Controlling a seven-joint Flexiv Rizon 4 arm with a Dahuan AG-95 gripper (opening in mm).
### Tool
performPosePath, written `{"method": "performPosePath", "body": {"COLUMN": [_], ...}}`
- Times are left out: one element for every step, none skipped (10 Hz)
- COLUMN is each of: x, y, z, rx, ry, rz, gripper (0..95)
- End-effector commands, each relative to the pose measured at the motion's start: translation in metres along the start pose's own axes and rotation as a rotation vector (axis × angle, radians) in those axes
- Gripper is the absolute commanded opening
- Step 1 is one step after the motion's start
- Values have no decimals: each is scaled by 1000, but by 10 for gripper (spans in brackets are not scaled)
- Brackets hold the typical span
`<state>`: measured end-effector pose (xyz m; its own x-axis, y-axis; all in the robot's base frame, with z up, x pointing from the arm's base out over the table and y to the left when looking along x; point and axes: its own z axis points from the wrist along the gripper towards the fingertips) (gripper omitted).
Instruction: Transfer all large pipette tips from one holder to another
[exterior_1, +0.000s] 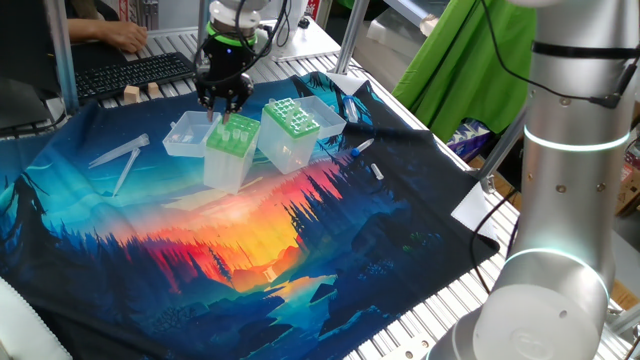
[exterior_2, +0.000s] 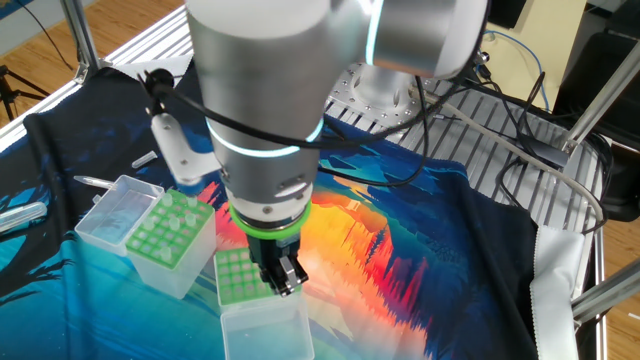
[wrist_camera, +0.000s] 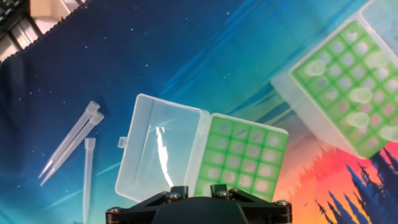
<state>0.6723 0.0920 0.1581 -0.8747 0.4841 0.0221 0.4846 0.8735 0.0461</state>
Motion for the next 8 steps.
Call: {"method": "performPosePath", "body": {"x": [-1,-2,-3,-5,-6,-7,-7,-7], "y": [-1,-1,-2,-3,-4,-5,-6,-6], "z": [1,1,2,3,4,5,4,5], "rx": [5,11,10,11,10,11,14,14], "ry": [-3,-6,-5,-6,-6,-6,-6,-7], "rz": [-25,-39,-44,-53,-56,-60,-61,-61], "gripper": [190,190,190,190,190,190,190,190]}}
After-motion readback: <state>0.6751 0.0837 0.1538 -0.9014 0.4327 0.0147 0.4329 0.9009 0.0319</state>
